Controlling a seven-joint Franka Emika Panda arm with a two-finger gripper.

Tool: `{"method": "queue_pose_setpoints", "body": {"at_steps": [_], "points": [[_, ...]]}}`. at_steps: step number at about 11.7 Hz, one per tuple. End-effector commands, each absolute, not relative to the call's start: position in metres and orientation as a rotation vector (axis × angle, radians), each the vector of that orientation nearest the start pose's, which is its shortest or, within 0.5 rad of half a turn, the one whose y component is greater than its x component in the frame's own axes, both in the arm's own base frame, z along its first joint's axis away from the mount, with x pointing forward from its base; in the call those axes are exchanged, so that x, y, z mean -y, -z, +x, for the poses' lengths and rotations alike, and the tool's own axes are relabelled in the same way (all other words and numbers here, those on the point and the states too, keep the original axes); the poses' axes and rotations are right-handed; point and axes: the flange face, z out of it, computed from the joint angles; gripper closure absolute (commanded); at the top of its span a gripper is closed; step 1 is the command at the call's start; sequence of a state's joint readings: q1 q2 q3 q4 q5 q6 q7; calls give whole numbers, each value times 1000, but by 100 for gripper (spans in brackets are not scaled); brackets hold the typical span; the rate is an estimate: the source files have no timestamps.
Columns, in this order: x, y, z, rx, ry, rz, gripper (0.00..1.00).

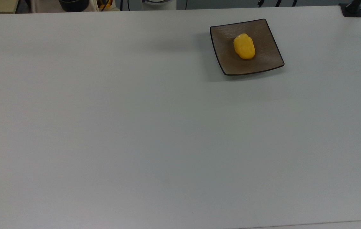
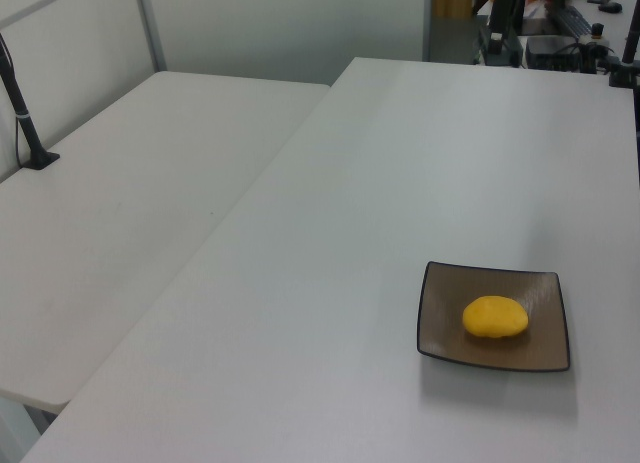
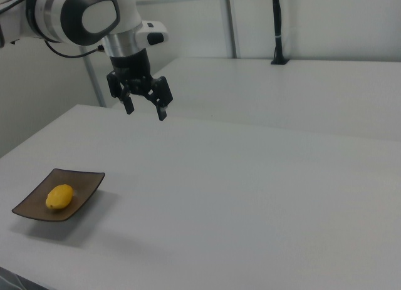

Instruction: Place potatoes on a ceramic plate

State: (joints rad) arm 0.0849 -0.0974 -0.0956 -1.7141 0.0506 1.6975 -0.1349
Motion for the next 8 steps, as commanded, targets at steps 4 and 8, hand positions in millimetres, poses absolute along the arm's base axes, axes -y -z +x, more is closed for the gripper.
{"method": "queue_pose_setpoints", "body": {"at_steps": [4,8], "points": [[-28,-610,545,293,152,-3069,0],[-41,-597,561,307,205,-3042,0]]}}
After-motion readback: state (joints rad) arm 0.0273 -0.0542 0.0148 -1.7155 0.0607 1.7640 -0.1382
